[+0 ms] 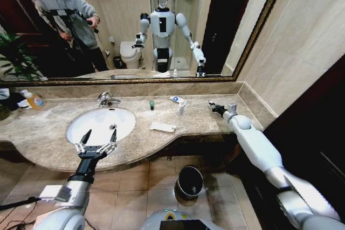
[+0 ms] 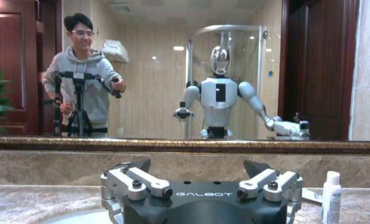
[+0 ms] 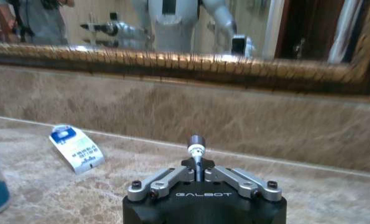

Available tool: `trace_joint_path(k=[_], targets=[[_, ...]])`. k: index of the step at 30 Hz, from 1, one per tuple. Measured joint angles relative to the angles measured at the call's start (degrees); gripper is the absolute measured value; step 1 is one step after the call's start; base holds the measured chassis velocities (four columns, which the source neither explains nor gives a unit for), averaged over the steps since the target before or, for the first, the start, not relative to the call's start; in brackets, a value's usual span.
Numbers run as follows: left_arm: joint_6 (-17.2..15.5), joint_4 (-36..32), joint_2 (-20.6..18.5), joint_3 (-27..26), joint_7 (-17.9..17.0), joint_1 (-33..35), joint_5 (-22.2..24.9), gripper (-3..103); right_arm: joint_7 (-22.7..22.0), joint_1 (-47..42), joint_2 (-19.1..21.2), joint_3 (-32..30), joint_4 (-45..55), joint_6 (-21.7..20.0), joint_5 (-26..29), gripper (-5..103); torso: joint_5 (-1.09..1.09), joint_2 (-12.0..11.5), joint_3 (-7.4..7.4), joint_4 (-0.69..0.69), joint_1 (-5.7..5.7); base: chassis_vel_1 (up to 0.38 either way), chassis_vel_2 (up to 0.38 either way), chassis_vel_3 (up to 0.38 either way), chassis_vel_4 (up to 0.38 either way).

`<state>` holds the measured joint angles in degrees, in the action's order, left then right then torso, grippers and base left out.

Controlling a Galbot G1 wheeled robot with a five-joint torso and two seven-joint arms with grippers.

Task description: Pick up the trash from the sink and place it in the trash bin.

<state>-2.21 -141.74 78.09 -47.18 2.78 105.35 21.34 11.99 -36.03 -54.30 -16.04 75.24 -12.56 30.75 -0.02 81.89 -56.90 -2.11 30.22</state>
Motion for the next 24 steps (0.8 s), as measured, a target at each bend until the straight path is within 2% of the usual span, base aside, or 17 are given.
trace_joint_path(k=[3,4,6,8,10,12,13,17,18,20,21,23,24], targets=[[0.00,0.00,0.00,0.01,0.02,0.00,0.00,100,0.01,-7.48,2.14,-5.57,8.83,0.38,-0.51,3,-0.01,0.00,0.00,-0.01,0.00,0.000,0.000,0.000,0.000],[0.00,0.00,0.00,0.01,0.02,0.00,0.00,100,0.01,-7.48,2.14,-5.57,8.83,0.38,-0.51,3,-0.01,0.00,0.00,-0.01,0.00,0.000,0.000,0.000,0.000],[0.00,0.00,0.00,0.01,0.01,0.00,0.00,100,-0.55,-16.68,3.43,-10.89,16.54,1.06,0.41,3,0.05,0.00,0.00,0.01,0.00,0.000,0.000,0.000,0.000],[0.00,0.00,-0.01,0.01,0.03,0.00,0.00,100,-0.87,-20.11,3.79,-12.34,19.28,1.72,0.93,3,0.05,0.00,0.00,0.03,0.00,0.000,0.000,0.000,0.000],[0.00,0.00,0.00,0.01,0.03,0.00,0.00,100,-1.11,-25.79,4.20,-14.11,23.41,4.08,1.58,3,-0.01,0.01,0.01,0.03,-0.02,0.000,0.000,0.000,0.000],[0.00,0.00,-0.01,0.01,0.03,0.00,0.00,100,-1.00,-31.93,4.20,-15.65,26.71,7.10,1.87,3,0.04,0.00,0.01,0.00,-0.01,0.000,0.000,0.000,0.000],[0.00,0.00,-0.01,0.01,0.03,0.00,0.00,100,-1.00,-31.93,4.20,-15.65,26.71,7.10,1.87,3,0.04,0.00,0.01,0.00,-0.01,0.000,0.000,0.000,0.000],[0.00,0.00,0.00,0.01,0.01,-0.01,0.00,100,-0.45,-42.84,2.23,-18.56,30.24,14.86,1.21,3,0.03,0.00,0.01,0.01,-0.01,0.000,0.000,0.000,0.000],[0.00,0.00,0.00,0.01,0.01,-0.01,0.00,100,-0.45,-42.84,2.23,-18.56,30.24,14.86,1.21,3,0.03,0.00,0.01,0.01,-0.01,0.000,0.000,0.000,0.000],[0.00,0.00,-0.01,0.01,0.02,-0.01,0.00,100,0.99,-46.23,1.19,-18.84,30.45,19.47,0.14,3,0.03,0.00,0.01,0.00,-0.01,0.000,0.000,0.000,0.000],[0.00,0.00,-0.01,0.01,0.02,-0.01,0.00,100,0.99,-46.23,1.19,-18.84,30.45,19.47,0.14,3,0.03,0.00,0.01,0.00,-0.01,0.000,0.000,0.000,0.000],[0.00,0.00,0.00,0.01,0.01,0.00,0.00,100,1.76,-50.16,0.33,-18.83,31.10,23.08,-0.59,3,0.01,0.00,0.00,-0.01,0.00,0.000,0.000,0.000,0.000],[0.00,0.00,0.00,0.01,0.01,0.00,0.00,100,1.76,-50.16,0.33,-18.83,31.10,23.08,-0.59,3,0.01,0.00,0.00,-0.01,0.00,0.000,0.000,0.000,0.000]])
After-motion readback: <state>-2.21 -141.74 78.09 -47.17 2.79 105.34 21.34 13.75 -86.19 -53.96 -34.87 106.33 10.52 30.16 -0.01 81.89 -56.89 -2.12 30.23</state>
